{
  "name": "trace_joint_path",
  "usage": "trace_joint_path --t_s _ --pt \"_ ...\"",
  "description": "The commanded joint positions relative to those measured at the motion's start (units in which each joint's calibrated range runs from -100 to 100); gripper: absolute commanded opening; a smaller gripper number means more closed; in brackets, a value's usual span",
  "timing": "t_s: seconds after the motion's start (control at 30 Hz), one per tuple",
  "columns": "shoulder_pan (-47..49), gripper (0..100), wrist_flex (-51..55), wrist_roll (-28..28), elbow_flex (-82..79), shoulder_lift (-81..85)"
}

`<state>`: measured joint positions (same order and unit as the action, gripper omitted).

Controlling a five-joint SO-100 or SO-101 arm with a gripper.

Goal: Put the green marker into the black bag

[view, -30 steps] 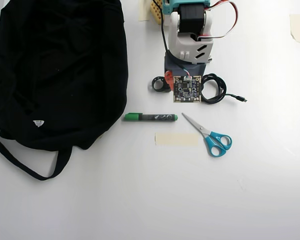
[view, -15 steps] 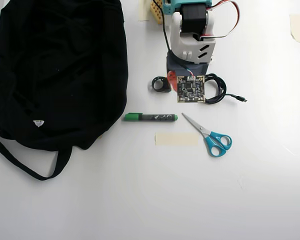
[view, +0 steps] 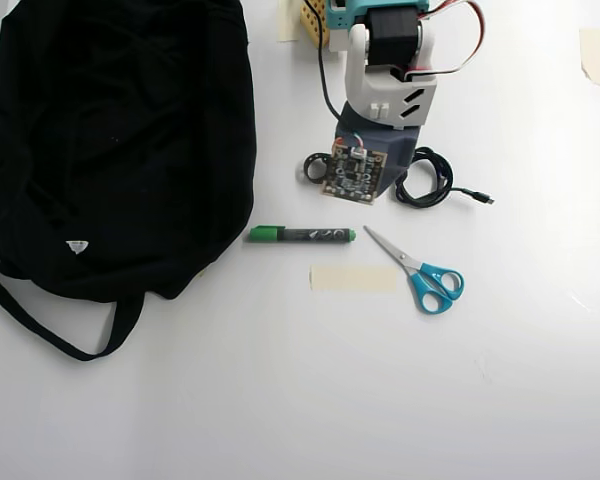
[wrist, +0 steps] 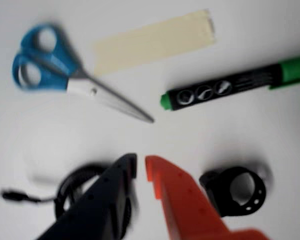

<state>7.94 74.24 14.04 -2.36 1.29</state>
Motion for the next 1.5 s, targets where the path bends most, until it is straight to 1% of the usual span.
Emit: trace_joint_path --t_s 0.0,0.07,0.23,0.47,0.77,0.93,1.13,1.47 --pt "-0.8 3 -0.2 5.0 1.5 0.0" --pt "-0.3 3 -0.1 6.9 1.8 -1.5" --pt "-1.0 3 0.1 13.6 2.4 -6.8" --pt "-2.5 3 0.1 19.3 4.1 -9.3" --pt "-5.2 2 6.5 21.6 4.1 -13.0" --pt "-5.5 2 6.4 21.8 4.5 -13.0" --pt "-5.0 2 5.7 21.9 8.6 -13.1" --pt "-5.4 3 6.4 25.5 15.9 -20.0"
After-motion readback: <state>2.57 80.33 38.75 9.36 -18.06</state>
